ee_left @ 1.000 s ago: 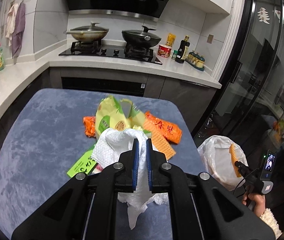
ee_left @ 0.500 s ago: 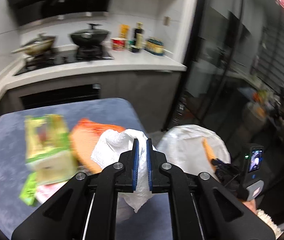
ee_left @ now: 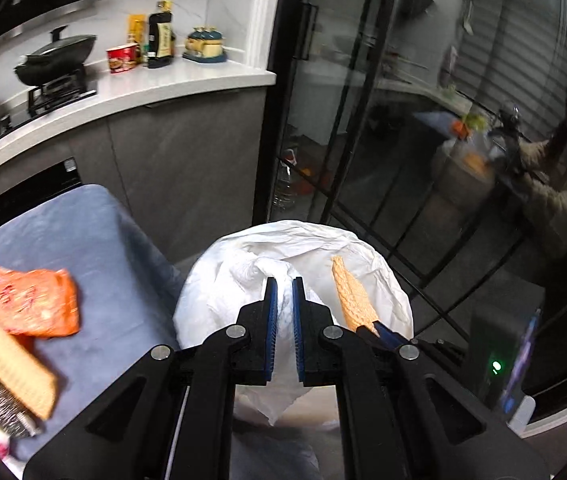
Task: Collect trash
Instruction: 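Carry the foam net and tissue to the bin and open both tools, then return both tools to the table and grasp clear plastic bags with the right tool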
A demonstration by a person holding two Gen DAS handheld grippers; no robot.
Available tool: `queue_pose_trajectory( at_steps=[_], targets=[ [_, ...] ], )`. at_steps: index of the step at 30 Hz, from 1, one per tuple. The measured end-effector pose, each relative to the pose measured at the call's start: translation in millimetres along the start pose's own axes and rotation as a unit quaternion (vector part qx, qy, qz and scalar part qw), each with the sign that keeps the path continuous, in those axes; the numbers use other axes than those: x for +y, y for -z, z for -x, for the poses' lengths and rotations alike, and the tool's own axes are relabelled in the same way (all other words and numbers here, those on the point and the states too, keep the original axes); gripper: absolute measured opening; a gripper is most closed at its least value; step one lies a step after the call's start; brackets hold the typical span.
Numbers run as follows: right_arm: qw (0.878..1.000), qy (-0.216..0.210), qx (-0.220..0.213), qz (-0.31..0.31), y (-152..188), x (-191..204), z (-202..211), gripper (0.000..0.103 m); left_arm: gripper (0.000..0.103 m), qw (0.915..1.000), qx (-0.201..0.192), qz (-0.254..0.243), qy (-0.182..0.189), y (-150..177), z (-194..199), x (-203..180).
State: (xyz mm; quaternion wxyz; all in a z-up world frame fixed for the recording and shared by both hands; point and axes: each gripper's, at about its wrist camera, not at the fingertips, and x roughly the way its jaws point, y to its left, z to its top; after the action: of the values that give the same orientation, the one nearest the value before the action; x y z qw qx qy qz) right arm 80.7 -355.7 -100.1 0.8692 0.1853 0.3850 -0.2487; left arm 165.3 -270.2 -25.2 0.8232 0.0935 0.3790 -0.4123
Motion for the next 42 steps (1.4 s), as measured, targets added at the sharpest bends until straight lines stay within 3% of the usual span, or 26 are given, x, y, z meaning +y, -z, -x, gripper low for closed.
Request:
queue_pose_trajectory(
  at_steps=[9, 11, 12, 14, 15, 16, 22, 26, 33, 37, 42],
  targets=[
    [1.0, 0.003, -0.008, 0.018, -8, -2, -9, 0.014, 0.008, 0.9996, 0.029, 0.001, 0.007, -2, -40, -14],
    [1.0, 0.003, -0.012, 0.013, -8, -5, -7, 0.032, 0.009, 0.9994, 0.035, -0.003, 0.003, -2, -44, -14],
    [1.0, 0.003, -0.015, 0.009, -7, -7, -6, 0.038, 0.016, 0.9993, 0.037, -0.001, 0.005, -2, -44, -13],
    [1.0, 0.004, -0.026, 0.004, -7, -9, -2, 0.052, 0.041, 0.9994, 0.032, 0.008, 0.007, -3, -41, -9],
    [1.0, 0.005, -0.029, 0.004, -7, -9, 0, 0.053, 0.056, 0.9996, 0.023, 0.015, 0.005, -3, -38, -6],
    [0.999, 0.006, -0.031, 0.005, -7, -9, 2, 0.053, 0.062, 0.9997, 0.016, 0.019, 0.002, -4, -35, -5],
    [0.999, 0.001, -0.039, 0.002, -8, -9, 13, 0.055, 0.065, 0.9989, -0.002, 0.046, -0.006, -8, -15, 9],
    [0.999, -0.012, -0.049, -0.008, -6, -6, 32, 0.057, 0.07, 0.9975, -0.026, 0.048, -0.044, -5, 13, 19],
    [0.996, -0.052, -0.069, 0.004, 4, 27, 73, 0.063, 0.086, 0.9908, -0.06, 0.073, -0.097, 21, 81, 53],
    [0.993, -0.074, -0.08, 0.038, 17, 65, 95, 0.066, 0.087, 0.9813, -0.069, 0.109, -0.143, 47, 122, 87],
    [0.987, -0.101, -0.077, 0.097, 43, 120, 111, 0.069, 0.089, 0.9635, -0.078, 0.145, -0.211, 85, 170, 128]
  ],
)
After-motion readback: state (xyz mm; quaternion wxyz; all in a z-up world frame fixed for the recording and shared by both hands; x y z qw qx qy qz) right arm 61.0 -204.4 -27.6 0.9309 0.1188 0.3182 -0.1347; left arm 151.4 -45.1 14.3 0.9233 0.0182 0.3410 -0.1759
